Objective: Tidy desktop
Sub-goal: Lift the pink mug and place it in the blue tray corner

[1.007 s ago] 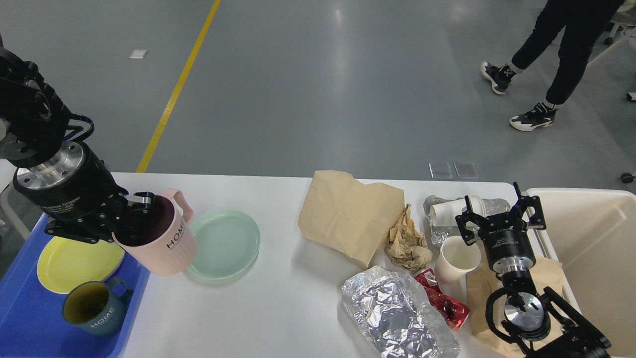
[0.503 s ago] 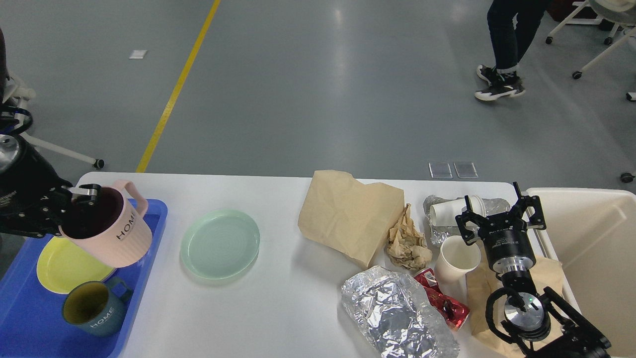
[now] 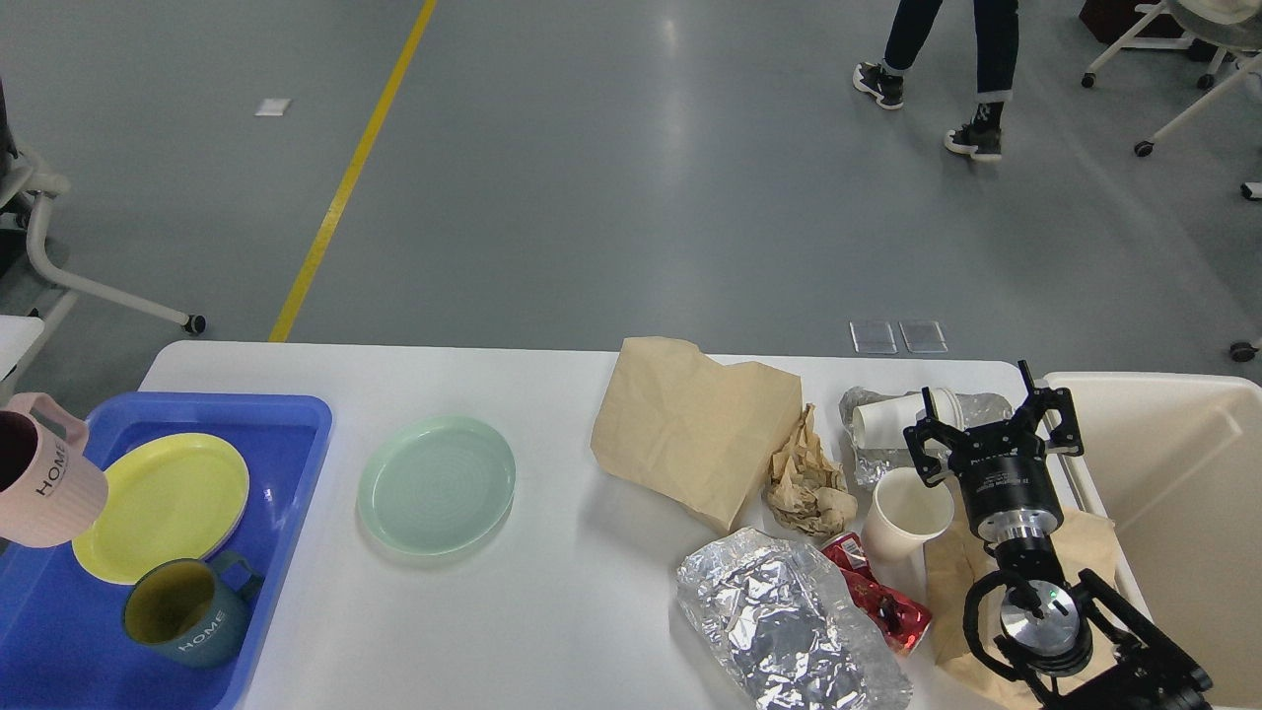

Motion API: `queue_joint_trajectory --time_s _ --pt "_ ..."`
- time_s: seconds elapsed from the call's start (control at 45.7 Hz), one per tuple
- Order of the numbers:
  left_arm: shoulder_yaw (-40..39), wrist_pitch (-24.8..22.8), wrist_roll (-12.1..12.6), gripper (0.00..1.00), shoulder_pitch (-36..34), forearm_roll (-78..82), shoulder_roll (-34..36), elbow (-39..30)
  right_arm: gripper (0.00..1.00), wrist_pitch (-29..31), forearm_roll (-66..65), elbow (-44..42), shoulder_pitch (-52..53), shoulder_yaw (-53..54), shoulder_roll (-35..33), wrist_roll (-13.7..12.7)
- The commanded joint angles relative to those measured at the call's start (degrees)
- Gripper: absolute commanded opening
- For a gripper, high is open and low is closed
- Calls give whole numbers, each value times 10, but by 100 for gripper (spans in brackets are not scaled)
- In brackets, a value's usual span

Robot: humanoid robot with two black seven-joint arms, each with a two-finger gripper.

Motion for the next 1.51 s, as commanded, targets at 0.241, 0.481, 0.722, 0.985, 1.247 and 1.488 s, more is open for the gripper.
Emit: queue_joint_trajectory --time_s 0.241,0.481,0.722,0.985,1.247,1.488 --pt "-217 2 2 6 296 29 37 149 100 0 0 -1 0 0 0 0" --pt "-255 7 14 6 369 27 29 210 100 0 0 -1 0 0 0 0" --pt "-317 13 26 6 442 25 18 249 100 0 0 -1 0 0 0 0" --pt "-376 11 47 8 497 27 13 274 100 0 0 0 0 0 0 0" --pt "-384 40 39 51 497 14 13 273 100 0 0 0 0 0 0 0" --pt "-383 82 40 85 497 15 13 264 100 0 0 0 0 0 0 0"
